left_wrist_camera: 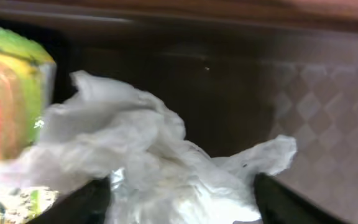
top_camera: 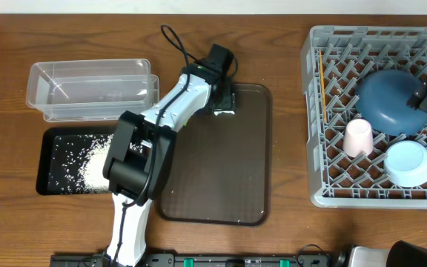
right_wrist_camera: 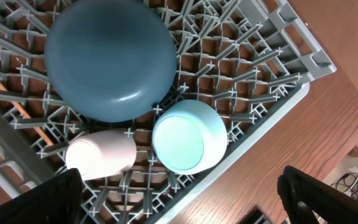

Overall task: Sort waste into correct bins and load items into the dishwasher rack
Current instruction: 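Reach the left gripper to the white tissue on the brown tray and grasp it, then carry the tissue with the left gripper and drop it into the clear container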

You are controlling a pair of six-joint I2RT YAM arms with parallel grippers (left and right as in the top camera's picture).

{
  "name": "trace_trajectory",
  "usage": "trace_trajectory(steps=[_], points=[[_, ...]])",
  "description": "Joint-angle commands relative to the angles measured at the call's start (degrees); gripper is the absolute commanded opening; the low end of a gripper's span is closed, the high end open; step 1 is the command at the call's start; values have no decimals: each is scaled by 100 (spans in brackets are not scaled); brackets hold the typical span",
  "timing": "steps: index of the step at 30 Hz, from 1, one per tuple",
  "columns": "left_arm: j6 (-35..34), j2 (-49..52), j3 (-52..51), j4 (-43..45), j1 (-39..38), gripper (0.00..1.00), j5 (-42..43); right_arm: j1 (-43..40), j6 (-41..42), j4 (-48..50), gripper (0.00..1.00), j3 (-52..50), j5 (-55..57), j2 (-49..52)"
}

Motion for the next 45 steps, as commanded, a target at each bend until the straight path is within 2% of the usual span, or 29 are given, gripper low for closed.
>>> trace_trajectory(steps=[1, 2, 4, 8, 9, 14, 20, 31, 34, 37, 39, 41, 45], points=[[-35, 103, 79, -26, -111, 57, -103, -37, 101, -4, 99, 37, 138, -46], [-35, 103, 79, -42, -129, 52, -101, -37, 101, -4, 99, 37, 138, -46], [-35, 83, 83, -98, -162, 34, -103, -37, 101, -4, 99, 37, 138, -46], [-35, -181, 90, -254, -164, 12, -105, -37, 101, -4, 99, 37, 138, -46], [-35, -304, 90, -271, -162, 10, -105, -37, 98, -4, 99, 37, 138, -46], [-37, -1172, 90, -273, -127, 6, -269, -37, 101, -4, 99, 37, 138, -46], [-439, -2057, 90, -256, 199, 6, -1495, -37, 101, -4, 99, 37, 138, -46], [-619, -2011, 83, -83, 1991, 6, -1753, -37, 98, -4, 99, 37, 138, -46], [-680, -1921, 81, -85, 2430, 11, -1690, -37, 101, -4, 99, 35, 138, -46], [-680, -1860, 81, -153, 2745, 48, -1419, -37, 101, -4, 99, 37, 138, -46], [-684, -1860, 81, -219, 2841, 63, -1338, -37, 98, -4, 99, 37, 138, -46], [-680, -1862, 81, -260, 2870, 71, -1342, -37, 98, -4, 99, 37, 138, -46], [-682, -1934, 83, -330, 2861, 75, -1340, -37, 101, -4, 99, 37, 138, -46]])
